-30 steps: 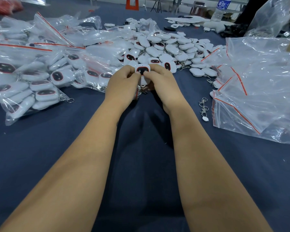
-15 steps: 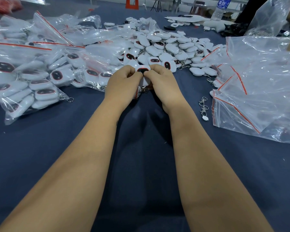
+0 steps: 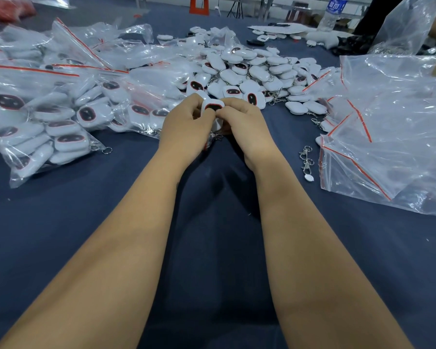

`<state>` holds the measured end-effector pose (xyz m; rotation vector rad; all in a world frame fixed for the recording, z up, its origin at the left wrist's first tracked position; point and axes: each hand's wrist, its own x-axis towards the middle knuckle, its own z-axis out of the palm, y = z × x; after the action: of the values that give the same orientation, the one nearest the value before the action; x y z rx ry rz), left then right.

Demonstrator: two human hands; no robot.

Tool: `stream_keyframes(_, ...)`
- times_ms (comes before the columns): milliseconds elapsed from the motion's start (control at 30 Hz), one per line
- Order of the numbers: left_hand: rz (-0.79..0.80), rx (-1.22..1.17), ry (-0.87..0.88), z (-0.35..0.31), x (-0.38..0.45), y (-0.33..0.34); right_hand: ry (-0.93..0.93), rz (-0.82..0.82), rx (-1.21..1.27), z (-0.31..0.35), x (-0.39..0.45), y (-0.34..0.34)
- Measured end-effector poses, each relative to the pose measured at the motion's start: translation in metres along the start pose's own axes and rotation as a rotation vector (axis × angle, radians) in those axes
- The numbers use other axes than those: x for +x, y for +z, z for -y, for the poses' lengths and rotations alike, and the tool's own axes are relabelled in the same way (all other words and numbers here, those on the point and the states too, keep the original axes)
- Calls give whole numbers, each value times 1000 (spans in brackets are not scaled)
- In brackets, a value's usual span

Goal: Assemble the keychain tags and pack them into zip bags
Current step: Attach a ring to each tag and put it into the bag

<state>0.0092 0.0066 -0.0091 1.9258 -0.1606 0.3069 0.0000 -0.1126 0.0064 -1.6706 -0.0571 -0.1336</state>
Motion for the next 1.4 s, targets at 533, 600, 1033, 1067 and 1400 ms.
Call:
stream_keyframes(533, 15, 1, -45, -1, -1, 1, 103, -278, 247, 1, 6, -2)
stream_keyframes(600, 23, 48, -25, 0, -2, 1, 89, -287, 351, 3, 6, -4)
stream_keyframes(1033, -240, -177, -29, -11, -2, -5, -14, -180, 34, -5, 4, 8)
stream_keyframes(1067, -249, -204, -17, -13, -3, -6, -52, -194, -83, -6, 3, 9)
stream_keyframes(1400, -117, -119, 121, -14, -6, 0, -128, 6, -874, -13, 4, 14)
